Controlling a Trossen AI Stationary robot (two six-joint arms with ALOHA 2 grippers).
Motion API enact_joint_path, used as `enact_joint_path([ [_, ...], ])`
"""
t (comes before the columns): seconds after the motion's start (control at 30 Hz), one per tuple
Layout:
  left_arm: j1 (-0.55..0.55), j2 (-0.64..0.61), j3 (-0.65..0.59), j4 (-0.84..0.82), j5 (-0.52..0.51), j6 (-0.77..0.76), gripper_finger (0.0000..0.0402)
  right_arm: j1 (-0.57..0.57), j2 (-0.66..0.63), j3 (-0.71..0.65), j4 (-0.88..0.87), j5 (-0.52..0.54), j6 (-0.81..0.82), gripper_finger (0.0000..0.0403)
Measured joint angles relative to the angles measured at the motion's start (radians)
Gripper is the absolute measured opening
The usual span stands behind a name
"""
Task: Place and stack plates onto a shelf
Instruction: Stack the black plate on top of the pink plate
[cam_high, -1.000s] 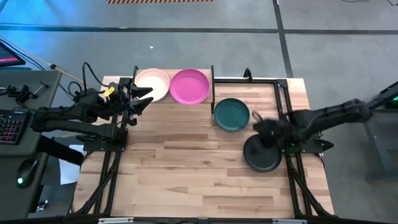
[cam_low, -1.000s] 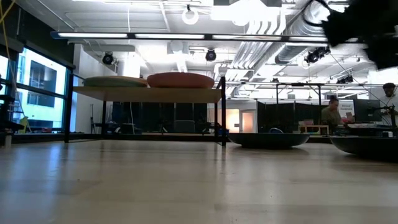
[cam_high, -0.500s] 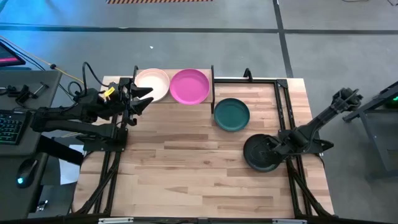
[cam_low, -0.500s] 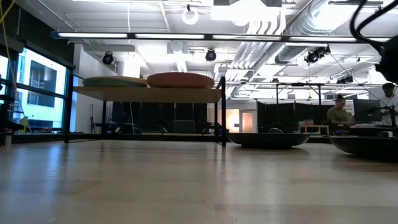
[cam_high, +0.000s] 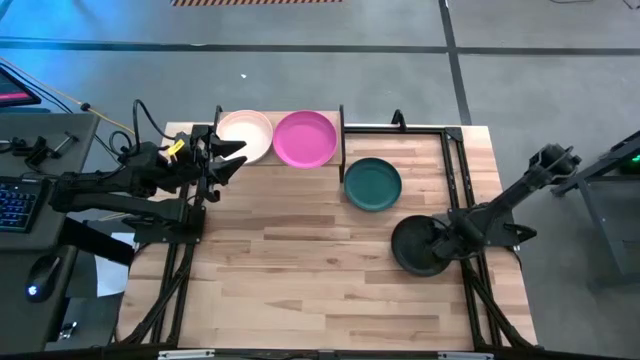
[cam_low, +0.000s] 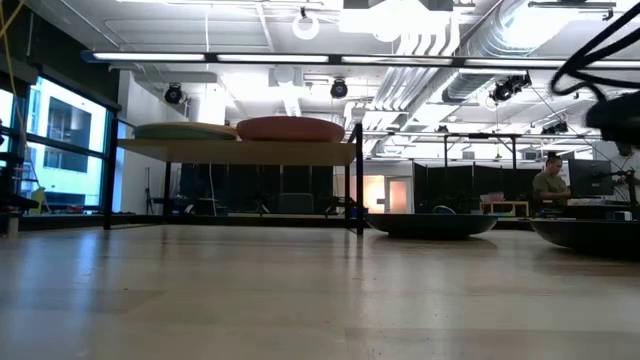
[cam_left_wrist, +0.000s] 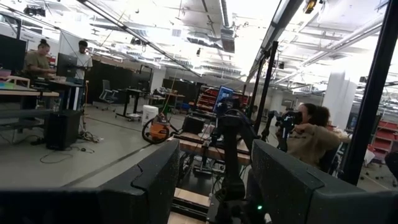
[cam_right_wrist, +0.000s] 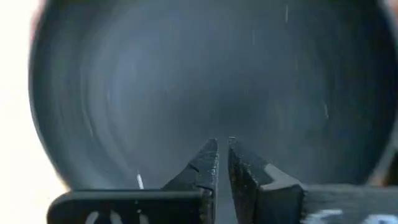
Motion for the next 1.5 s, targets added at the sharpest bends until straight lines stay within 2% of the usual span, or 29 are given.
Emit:
enact_joint_path([
  [0.17, 0.0, 0.0, 0.0, 0.001, 0.0, 0.0, 0.019, -0.11, 0.095, 0.0, 0.005, 0.106, -0.018, 0.0003],
  [0.47, 0.0, 0.0, 0.0, 0.0, 0.0, -0.027, 0.019, -0.212, 0.245, 0.005, 0.277, 0.131, -0.187, 0.0001],
  [0.6, 0.0, 0.0, 0.0, 0.0, 0.0, -0.027, 0.019, -0.229, 0.264, 0.003, 0.436, 0.142, -0.243, 0.0],
  [0.73, 0.0, 0.0, 0.0, 0.0, 0.0, -0.026, 0.019, -0.237, 0.262, 0.002, 0.523, 0.125, -0.341, 0.0],
  [0.83, 0.0, 0.0, 0.0, 0.0, 0.0, -0.026, 0.019, -0.237, 0.216, 0.051, 0.447, 0.147, -0.39, 0.0],
  [0.93, 0.0, 0.0, 0.0, 0.0, 0.0, -0.026, 0.019, -0.227, 0.148, 0.12, 0.289, 0.168, -0.438, 0.0],
  [1.07, 0.0, 0.0, 0.0, -0.002, 0.0, -0.026, 0.019, -0.197, 0.067, 0.169, 0.084, 0.046, -0.455, 0.0],
  [1.2, 0.0, 0.0, 0.0, -0.002, 0.0, -0.026, 0.019, -0.134, 0.018, 0.169, -0.047, -0.097, -0.357, 0.0],
  [1.37, 0.0, 0.0, 0.0, -0.002, 0.0, -0.026, 0.019, -0.02, -0.011, 0.147, -0.05, -0.087, -0.19, 0.0012],
  [1.5, 0.0, 0.0, 0.0, -0.002, 0.0, -0.025, 0.019, 0.072, -0.012, 0.101, -0.034, -0.087, -0.041, 0.0051],
])
